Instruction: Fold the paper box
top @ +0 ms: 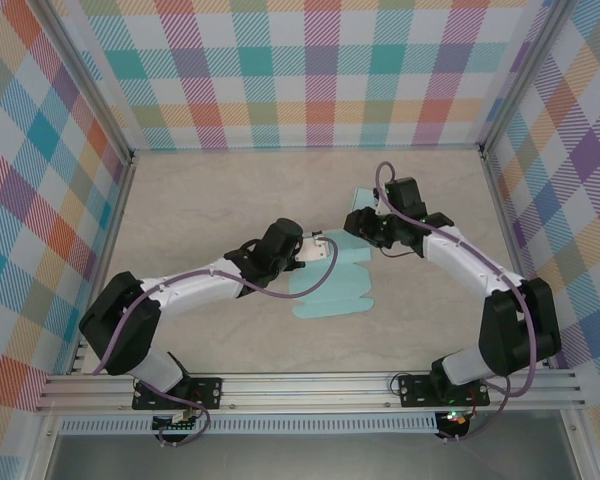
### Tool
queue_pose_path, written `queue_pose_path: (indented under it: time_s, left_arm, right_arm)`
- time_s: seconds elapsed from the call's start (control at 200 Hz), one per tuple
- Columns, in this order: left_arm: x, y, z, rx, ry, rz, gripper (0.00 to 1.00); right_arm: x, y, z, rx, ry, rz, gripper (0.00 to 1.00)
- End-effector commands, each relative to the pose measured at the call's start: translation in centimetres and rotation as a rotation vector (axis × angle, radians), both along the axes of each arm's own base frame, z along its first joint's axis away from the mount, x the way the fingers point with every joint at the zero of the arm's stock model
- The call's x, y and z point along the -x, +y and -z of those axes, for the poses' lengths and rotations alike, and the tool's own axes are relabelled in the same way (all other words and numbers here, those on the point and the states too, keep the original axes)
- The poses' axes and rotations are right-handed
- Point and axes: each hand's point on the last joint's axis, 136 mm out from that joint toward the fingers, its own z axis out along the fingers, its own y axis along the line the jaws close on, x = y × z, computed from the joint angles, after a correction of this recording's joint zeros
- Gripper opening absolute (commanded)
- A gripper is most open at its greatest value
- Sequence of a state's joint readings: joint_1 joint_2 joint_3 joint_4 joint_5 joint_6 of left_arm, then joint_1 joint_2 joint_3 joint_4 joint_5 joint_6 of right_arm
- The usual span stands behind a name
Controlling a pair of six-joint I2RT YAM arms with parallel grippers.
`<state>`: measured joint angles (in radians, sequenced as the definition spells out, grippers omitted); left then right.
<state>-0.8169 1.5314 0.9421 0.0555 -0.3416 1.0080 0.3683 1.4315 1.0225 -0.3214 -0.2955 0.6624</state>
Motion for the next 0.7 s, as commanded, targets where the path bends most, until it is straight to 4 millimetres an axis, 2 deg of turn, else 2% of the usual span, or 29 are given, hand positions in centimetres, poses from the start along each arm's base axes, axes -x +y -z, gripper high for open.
queue_pose_path:
  time_s: [0.0, 0.085, 0.225, 0.385, 0.5, 0.695]
  left_arm:
    - [0.9, -0.9, -1.5, 0.045, -0.008, 0.051, 0.00]
    - [1.0, -0.8, -0.9, 0.030, 0.016, 0.056, 0.00]
    - [1.0, -0.7, -0.9, 0.034, 0.018, 0.057, 0.00]
    - [1.2, -0.9, -1.4, 0.082, 0.032, 0.068, 0.00]
    - [1.2, -0.9, -1.5, 0.097, 0.047, 0.072, 0.00]
    - [0.4, -0.6, -0.8, 0.099, 0.084, 0.049, 0.00]
  right_arm:
    - [1.5, -1.5, -1.7, 0.030, -0.060, 0.021, 0.46]
    - [2.9, -2.9, -1.9, 0.052, -0.079, 0.048, 0.47]
    - [5.3, -5.1, -1.0, 0.091, -0.093, 0.100, 0.46]
    - [7.3, -5.9, 0.8, 0.107, -0.128, 0.079, 0.44]
    - [7.5, -5.8, 2.5, 0.103, -0.141, 0.062, 0.44]
    - [5.6, -6.6, 5.0, 0.177, -0.165, 0.097, 0.44]
